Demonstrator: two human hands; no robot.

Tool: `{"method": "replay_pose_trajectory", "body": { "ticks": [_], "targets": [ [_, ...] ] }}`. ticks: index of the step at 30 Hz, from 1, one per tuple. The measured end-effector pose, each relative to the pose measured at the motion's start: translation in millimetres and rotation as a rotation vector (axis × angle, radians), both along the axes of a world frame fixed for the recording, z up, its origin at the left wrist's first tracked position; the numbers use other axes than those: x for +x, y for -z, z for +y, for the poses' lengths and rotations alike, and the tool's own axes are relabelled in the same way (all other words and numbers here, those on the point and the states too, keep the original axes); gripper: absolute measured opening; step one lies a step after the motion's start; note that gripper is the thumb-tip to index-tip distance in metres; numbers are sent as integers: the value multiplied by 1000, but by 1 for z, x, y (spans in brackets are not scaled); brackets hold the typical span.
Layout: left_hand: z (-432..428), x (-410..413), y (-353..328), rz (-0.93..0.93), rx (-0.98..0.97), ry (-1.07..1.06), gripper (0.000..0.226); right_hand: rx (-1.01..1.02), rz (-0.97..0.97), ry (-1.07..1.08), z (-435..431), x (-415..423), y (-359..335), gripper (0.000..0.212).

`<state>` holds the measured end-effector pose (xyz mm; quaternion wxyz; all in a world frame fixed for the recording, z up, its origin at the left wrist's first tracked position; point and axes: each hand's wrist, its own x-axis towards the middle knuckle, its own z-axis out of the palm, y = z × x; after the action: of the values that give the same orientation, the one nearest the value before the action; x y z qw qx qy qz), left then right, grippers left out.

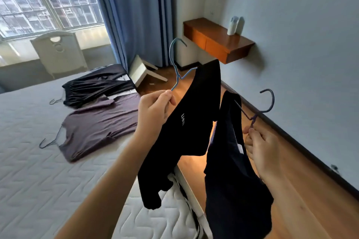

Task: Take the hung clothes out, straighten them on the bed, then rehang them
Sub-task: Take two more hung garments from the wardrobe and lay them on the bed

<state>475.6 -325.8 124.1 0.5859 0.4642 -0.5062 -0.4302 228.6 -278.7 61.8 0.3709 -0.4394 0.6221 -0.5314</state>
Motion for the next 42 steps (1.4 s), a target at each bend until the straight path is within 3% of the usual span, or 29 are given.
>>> {"method": "replay_pose_trajectory", "body": {
  "ticks": [10,20,33,38,42],
  "targets": [
    [-54,-39,13,345,93,-193,35,-10,38,-40,-53,-45,8,26],
    [-40,42,117,398,221,-707,35,70,33,-161,-97,4,51,25],
    [29,252,310,387,448,-1195,28,194,-41,-388,-101,214,152,31],
    [62,342,391,370,567,-1280,27,237,-63,-482,-78,334,199,27],
    [83,407,458,320,685,-1219,24,283,-100,-549,-49,424,257,30]
  ]
}}
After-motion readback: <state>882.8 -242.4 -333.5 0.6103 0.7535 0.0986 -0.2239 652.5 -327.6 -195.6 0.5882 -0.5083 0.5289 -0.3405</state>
